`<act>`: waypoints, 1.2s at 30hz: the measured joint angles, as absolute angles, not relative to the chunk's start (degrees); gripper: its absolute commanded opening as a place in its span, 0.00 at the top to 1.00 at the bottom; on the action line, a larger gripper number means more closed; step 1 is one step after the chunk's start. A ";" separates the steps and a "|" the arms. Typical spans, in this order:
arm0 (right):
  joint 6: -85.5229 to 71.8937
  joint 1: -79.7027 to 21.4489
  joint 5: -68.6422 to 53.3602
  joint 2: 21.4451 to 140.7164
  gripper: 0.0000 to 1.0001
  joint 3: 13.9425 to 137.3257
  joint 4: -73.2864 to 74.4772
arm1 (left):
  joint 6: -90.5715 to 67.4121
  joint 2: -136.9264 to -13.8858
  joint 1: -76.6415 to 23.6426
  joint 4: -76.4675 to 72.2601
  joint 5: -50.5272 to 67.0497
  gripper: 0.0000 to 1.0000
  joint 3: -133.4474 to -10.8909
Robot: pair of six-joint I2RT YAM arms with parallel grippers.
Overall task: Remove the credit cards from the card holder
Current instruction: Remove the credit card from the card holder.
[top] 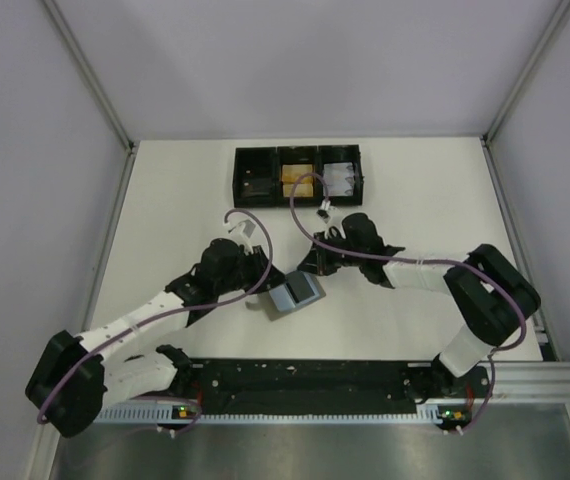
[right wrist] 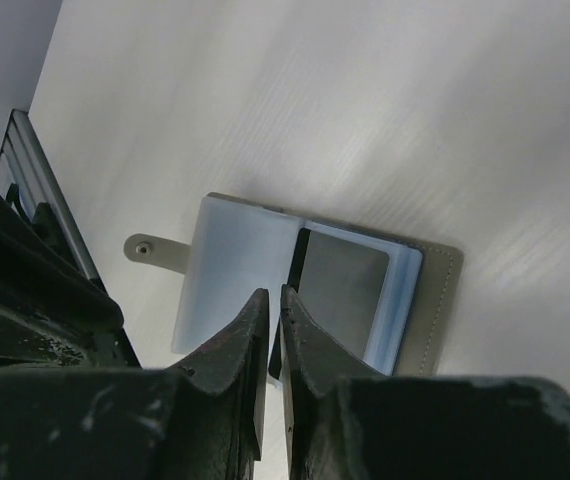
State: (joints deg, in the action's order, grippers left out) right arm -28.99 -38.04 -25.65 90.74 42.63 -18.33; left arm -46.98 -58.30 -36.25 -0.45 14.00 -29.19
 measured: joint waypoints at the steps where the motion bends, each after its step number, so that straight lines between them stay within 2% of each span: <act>1: -29.69 -37.91 -26.52 91.94 0.92 42.50 -19.57 | -47.37 -59.86 -36.47 -1.61 14.06 0.81 -29.19; 4: -31.44 -37.30 -28.60 94.35 0.93 41.28 -22.39 | -48.38 -62.98 -36.56 -4.05 13.82 0.90 -28.77; 10: -34.68 -35.05 -30.81 97.82 0.94 39.24 -25.39 | -49.98 -64.53 -36.60 -7.01 11.84 1.00 -24.53; 18: -38.89 -34.57 -32.47 101.75 0.95 38.59 -28.03 | -53.41 -69.87 -36.58 -7.92 8.82 1.00 -18.92; 29: -40.84 -34.57 -31.86 102.50 0.96 38.33 -29.71 | -50.30 -73.19 -31.33 -9.69 6.28 1.00 -21.32; 36: -42.81 -34.57 -31.77 102.96 0.96 37.06 -32.84 | -48.29 -73.82 -30.50 -9.96 8.93 0.88 -23.90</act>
